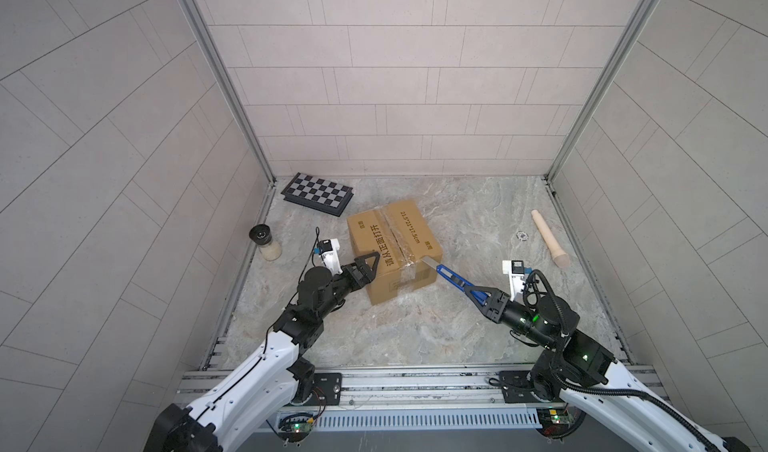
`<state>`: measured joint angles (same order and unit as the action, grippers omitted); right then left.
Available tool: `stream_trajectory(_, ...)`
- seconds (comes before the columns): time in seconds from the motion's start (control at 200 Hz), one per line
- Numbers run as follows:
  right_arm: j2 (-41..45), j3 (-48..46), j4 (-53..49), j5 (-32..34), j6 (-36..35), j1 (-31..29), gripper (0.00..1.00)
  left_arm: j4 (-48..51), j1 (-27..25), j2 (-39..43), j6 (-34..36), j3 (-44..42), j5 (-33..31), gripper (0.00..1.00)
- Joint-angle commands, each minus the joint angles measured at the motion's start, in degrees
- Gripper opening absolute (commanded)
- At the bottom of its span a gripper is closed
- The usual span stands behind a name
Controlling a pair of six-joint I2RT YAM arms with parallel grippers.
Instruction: Unpack the express box
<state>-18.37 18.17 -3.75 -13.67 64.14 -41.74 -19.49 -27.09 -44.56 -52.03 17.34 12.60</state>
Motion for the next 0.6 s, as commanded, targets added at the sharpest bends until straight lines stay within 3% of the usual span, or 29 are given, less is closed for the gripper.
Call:
stream_trajectory(0.0, -0.13, -0.70, 2.78, 0.53, 1.79, -0.32, 0.00, -1.14, -0.21, 0.90, 0.66, 0.41, 0.04, 1.00)
stream_trajectory(0.591, -1.40, -1.43, 3.92, -0.81, 2.40, -0.67, 0.00, -1.16, -0.16, 0.61, 0.53, 0.41, -0.03, 1.00)
